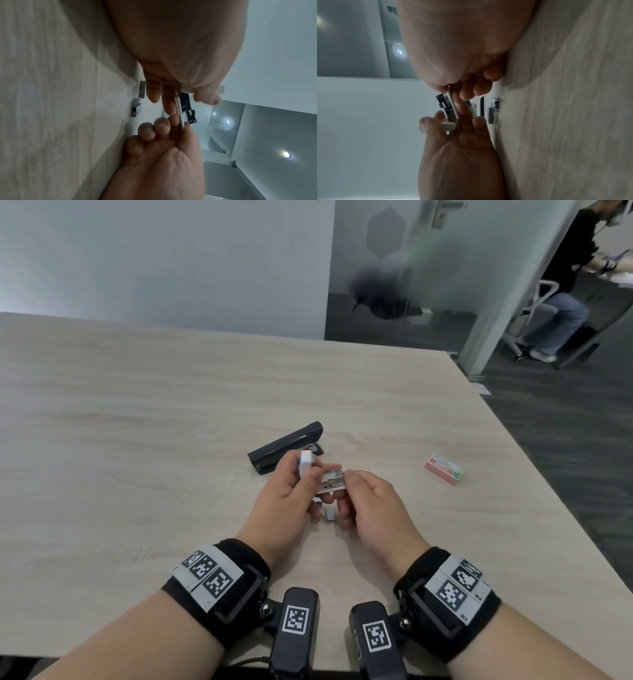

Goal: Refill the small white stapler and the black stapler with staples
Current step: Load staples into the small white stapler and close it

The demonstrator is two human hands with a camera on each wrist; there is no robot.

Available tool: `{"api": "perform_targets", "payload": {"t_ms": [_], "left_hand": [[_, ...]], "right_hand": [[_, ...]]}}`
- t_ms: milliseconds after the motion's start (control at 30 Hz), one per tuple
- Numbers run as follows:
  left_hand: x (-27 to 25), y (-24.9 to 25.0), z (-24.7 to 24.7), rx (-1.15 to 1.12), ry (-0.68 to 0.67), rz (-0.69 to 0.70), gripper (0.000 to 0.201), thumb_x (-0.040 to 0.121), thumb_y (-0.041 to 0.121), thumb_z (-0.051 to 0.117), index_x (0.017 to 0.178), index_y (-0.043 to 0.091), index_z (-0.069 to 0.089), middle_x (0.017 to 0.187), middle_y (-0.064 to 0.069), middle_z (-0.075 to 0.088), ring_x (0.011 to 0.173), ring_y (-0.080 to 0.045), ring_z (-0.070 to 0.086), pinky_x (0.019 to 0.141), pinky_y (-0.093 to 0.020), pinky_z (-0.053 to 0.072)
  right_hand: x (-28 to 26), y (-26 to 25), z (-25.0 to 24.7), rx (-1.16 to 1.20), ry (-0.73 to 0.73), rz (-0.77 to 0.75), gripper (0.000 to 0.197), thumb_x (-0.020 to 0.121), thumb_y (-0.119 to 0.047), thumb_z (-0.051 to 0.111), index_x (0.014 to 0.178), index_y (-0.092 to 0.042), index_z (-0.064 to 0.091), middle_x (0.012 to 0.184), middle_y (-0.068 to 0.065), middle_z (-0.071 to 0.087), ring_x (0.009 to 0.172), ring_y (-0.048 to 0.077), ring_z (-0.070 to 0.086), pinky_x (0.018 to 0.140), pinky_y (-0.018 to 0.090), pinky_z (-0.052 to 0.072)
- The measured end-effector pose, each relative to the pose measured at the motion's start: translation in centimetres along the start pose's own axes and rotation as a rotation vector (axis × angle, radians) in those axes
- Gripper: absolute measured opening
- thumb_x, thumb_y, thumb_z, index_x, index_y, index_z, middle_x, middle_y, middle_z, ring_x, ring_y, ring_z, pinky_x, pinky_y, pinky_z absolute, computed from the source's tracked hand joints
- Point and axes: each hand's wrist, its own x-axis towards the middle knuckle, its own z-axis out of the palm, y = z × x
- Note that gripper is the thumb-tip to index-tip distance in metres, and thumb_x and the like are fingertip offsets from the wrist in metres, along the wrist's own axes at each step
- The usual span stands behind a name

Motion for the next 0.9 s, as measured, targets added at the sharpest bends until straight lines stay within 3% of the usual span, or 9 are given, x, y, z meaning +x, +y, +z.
{"api": "perform_targets", "payload": {"t_ms": [100,200,300,400,467,533,633,733,900], "left_hand": [[0.2,0.4,-0.3,-0.163,0.091,-0.035,0.019,0.111,0.028,0.039,0.108,0.017,0.053,0.117,-0.008,0.08,0.093,-0.027,0.07,0.068,-0.036,0.052],[0.7,0.4,-1.1,-0.292,0.116,-0.051,0.028,0.111,0.036,0.033,0.111,0.015,0.051,0.119,-0.013,0.079,0.089,-0.032,0.069,0.076,-0.044,0.05],[1.0,0.5,-1.4,-0.394,0.146,-0.078,0.034,0.11,0.043,0.033,0.108,0.014,0.052,0.115,-0.016,0.079,0.088,-0.03,0.071,0.081,-0.047,0.053],[1.5,0.5,-1.6,-0.446,0.206,-0.102,0.04,0.108,0.05,0.034,0.107,0.015,0.054,0.084,-0.011,0.078,0.077,-0.028,0.073,0.062,-0.038,0.053],[1.7,0.5,-1.6,-0.43,0.218,-0.11,0.042,0.107,0.053,0.034,0.11,0.017,0.055,0.071,-0.008,0.068,0.062,-0.025,0.068,0.053,-0.031,0.045],[1.6,0.5,-1.5,-0.392,0.209,-0.113,0.043,0.106,0.055,0.034,0.113,0.019,0.058,0.068,-0.007,0.064,0.056,-0.022,0.063,0.055,-0.032,0.039],[1.5,0.4,-1.5,-0.351,0.183,-0.103,0.049,0.103,0.06,0.034,0.119,0.023,0.062,0.065,-0.005,0.061,0.052,-0.019,0.058,0.055,-0.032,0.032],[1.6,0.3,-1.5,-0.338,0.189,-0.119,0.054,0.103,0.063,0.032,0.124,0.025,0.064,0.061,-0.003,0.054,0.048,-0.017,0.049,0.055,-0.03,0.024],[1.5,0.7,-1.6,-0.334,0.206,-0.203,0.043,0.106,0.049,0.035,0.102,0.02,0.067,0.055,-0.005,0.047,0.041,-0.017,0.037,0.05,-0.028,0.019]], "right_hand": [[-0.1,0.0,0.3,-0.043,-0.005,0.002,0.041,0.108,-0.03,0.043,0.073,-0.016,0.059,0.057,-0.005,0.055,0.058,0.018,0.052,0.062,0.038,0.044],[-0.4,0.3,0.7,-0.238,-0.02,-0.085,0.04,0.106,-0.034,0.045,0.074,-0.011,0.057,0.061,0.002,0.06,0.065,0.026,0.06,0.067,0.043,0.049],[-0.4,0.4,0.8,-0.288,-0.008,-0.097,0.035,0.1,-0.037,0.057,0.075,-0.013,0.06,0.065,0.005,0.062,0.06,0.017,0.055,0.062,0.033,0.047],[-0.5,0.6,0.3,-0.266,0.081,-0.125,0.025,0.096,-0.031,0.065,0.074,-0.018,0.062,0.067,0.002,0.063,0.06,0.005,0.05,0.059,0.022,0.044],[-0.4,0.7,-0.4,-0.306,0.197,-0.149,0.023,0.097,-0.03,0.063,0.075,-0.022,0.063,0.068,-0.006,0.062,0.063,0.005,0.052,0.063,0.025,0.047],[0.0,0.8,-1.2,-0.413,0.223,-0.132,0.021,0.096,-0.03,0.06,0.076,-0.025,0.065,0.076,-0.008,0.066,0.072,0.007,0.059,0.07,0.031,0.053],[0.2,0.8,-1.2,-0.616,0.111,-0.08,0.017,0.089,-0.041,0.059,0.083,-0.032,0.071,0.084,-0.012,0.065,0.086,0.007,0.061,0.083,0.039,0.054],[-0.1,0.8,-1.0,-0.774,0.002,-0.078,0.027,0.081,-0.054,0.061,0.1,-0.04,0.073,0.091,-0.016,0.06,0.097,0.006,0.055,0.097,0.039,0.047],[-0.4,0.6,-1.4,-0.804,-0.064,-0.094,0.024,0.082,-0.048,0.065,0.105,-0.047,0.074,0.098,-0.017,0.059,0.105,0.005,0.051,0.103,0.038,0.038]]}}
